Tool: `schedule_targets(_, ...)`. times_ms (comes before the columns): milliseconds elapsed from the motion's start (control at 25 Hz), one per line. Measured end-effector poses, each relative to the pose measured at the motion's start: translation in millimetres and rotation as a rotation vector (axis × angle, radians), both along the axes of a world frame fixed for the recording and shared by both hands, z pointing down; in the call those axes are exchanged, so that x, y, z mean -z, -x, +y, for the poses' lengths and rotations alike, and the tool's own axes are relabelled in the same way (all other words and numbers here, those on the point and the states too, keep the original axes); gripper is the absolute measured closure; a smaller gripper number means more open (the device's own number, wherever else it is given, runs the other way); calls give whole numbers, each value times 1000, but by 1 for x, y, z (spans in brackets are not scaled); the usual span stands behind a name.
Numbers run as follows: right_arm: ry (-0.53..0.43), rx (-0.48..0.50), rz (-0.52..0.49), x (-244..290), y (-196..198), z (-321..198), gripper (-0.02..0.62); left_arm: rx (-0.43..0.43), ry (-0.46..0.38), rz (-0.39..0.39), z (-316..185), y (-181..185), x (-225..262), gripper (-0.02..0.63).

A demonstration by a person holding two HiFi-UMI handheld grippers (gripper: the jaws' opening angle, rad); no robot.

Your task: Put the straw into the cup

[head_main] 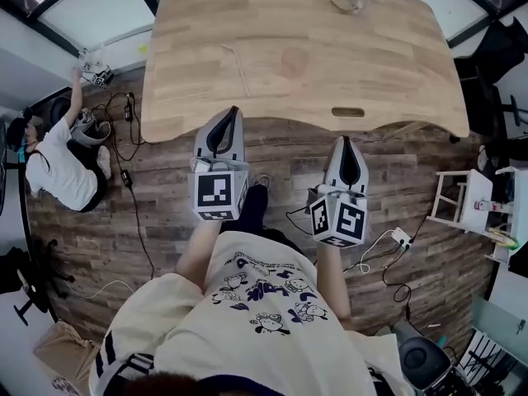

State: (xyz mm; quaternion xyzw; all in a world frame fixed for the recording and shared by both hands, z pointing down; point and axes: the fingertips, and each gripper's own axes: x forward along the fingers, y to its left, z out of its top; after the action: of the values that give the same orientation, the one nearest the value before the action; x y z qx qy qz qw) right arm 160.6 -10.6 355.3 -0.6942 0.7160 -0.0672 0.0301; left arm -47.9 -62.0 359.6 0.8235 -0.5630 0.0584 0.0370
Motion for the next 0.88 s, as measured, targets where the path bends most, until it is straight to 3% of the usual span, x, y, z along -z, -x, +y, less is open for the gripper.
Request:
schedule_targets(440,-7,17,10,4,11,-84,604,11,12,13,-77,10,-3,577)
schedule_targets(880,27,31,11,-6,25,-119,604,40,59,24,-111,23,-20,577)
